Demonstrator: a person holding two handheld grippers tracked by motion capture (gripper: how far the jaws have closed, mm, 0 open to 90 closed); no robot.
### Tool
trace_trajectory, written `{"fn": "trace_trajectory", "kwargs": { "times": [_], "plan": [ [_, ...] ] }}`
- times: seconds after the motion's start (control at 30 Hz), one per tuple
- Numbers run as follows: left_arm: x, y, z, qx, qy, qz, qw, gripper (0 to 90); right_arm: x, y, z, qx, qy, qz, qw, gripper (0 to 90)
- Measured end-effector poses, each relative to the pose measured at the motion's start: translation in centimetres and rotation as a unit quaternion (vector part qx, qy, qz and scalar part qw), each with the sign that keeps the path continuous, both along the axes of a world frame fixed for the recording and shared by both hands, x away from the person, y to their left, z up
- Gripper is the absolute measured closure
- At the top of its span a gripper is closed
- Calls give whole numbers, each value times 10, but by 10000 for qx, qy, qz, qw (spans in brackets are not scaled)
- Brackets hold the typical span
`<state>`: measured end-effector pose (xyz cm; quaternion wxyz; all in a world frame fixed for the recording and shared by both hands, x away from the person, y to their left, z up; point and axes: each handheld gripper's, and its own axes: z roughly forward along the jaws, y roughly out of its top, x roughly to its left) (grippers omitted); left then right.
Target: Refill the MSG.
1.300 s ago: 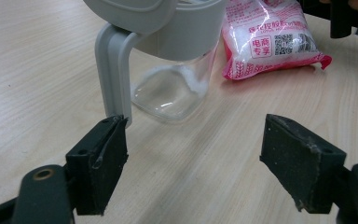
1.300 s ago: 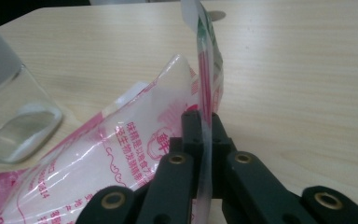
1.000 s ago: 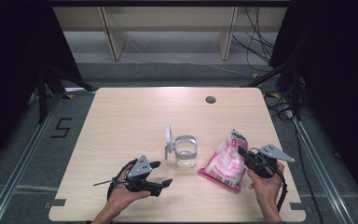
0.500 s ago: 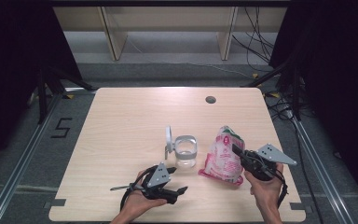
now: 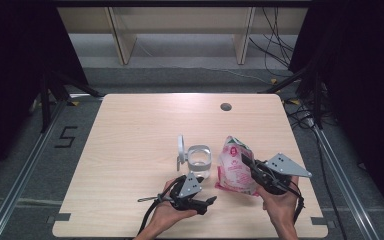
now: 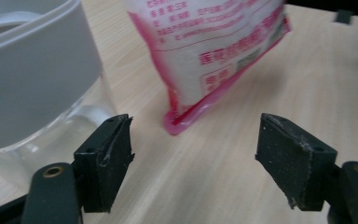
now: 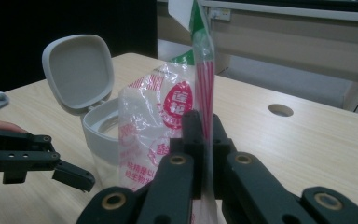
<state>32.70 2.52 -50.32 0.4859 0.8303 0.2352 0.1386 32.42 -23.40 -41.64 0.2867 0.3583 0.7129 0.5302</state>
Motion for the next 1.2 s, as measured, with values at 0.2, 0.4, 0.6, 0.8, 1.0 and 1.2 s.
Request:
{"fn": "trace_trajectory", "kwargs": {
  "times": [0.2,0.4,0.6,0.8,1.0,1.2],
  "plan": [
    [-4,-8,8,55,-179,59,9998,255,-1,2,7,-83,-5,151,9999,900],
    [-1,-17,10,-139,53,151,9998,259,-1,4,13,-97,63,199,9997,900],
    [0,-21,11,-449,123,256,9986,255,2,3,19,-191,12,205,9996,900],
    [-1,-22,3,-483,211,264,9983,252,0,2,27,-53,158,140,9998,900],
    [2,-26,0,-758,393,173,9962,256,-2,1,39,-183,4,209,9996,900],
    [1,-35,0,-866,403,166,9953,255,-3,3,48,-107,43,318,9994,900]
  ]
}}
